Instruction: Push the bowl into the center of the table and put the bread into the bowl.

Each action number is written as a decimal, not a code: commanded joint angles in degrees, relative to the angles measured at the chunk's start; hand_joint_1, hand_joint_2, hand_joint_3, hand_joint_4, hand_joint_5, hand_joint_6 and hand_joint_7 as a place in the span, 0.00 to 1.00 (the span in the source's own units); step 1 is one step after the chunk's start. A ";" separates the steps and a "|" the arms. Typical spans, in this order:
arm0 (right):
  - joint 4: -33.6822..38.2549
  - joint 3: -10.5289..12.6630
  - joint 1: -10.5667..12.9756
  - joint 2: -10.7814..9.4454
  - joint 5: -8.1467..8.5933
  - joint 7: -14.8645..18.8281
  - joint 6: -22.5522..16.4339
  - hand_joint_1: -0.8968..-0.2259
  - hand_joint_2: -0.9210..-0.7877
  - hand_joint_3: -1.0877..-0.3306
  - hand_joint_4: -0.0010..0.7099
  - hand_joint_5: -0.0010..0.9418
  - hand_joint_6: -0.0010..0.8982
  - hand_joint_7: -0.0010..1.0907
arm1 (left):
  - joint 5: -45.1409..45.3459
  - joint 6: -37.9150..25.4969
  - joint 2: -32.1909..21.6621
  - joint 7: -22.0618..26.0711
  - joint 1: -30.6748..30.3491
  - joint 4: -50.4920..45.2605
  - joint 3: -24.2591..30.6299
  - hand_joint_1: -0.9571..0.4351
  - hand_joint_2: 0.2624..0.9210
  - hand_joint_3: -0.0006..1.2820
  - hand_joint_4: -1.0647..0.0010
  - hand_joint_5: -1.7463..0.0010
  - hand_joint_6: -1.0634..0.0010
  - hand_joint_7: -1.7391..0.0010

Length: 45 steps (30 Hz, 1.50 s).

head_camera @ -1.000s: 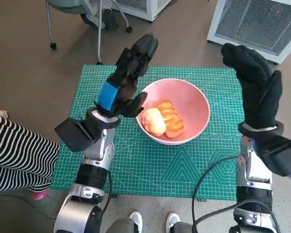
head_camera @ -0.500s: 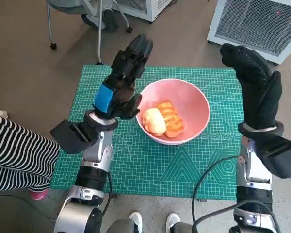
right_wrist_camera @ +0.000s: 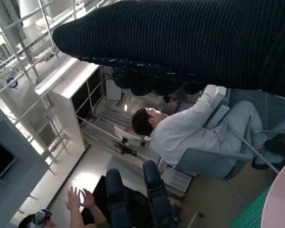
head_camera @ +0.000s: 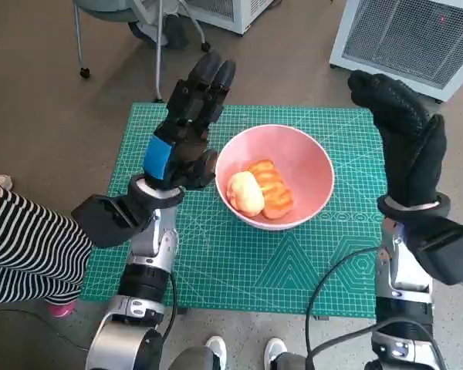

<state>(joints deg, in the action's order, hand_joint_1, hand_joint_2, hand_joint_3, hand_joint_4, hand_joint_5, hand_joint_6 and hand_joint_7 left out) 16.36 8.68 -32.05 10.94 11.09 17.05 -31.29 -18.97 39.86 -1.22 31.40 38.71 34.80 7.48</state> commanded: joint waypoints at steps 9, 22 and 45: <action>2.22 -0.47 0.61 -0.22 0.02 0.13 1.29 0.24 0.00 0.56 0.26 0.01 0.13 0.33 | 0.29 0.43 -0.27 -0.36 -1.96 -1.10 0.16 0.16 1.00 0.43 0.97 0.98 1.00 0.85; 2.54 -0.74 0.53 -0.46 0.95 0.83 2.11 0.24 0.00 0.55 0.24 0.00 0.11 0.32 | 0.76 0.68 -1.35 -0.58 -2.35 -1.49 0.33 0.16 1.00 0.42 0.96 0.97 1.00 0.84; 3.06 -0.87 0.48 -1.19 1.69 1.87 1.70 0.25 0.00 0.54 0.24 0.00 0.11 0.32 | 0.81 1.17 -3.50 0.45 -2.30 -0.91 0.38 0.16 1.00 0.38 0.93 0.95 1.00 0.80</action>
<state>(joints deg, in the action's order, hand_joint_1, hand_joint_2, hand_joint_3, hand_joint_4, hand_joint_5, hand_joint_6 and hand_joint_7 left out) 18.39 7.93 -32.16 10.16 12.22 18.41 -30.05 -18.23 40.51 -4.27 31.50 36.79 34.02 7.72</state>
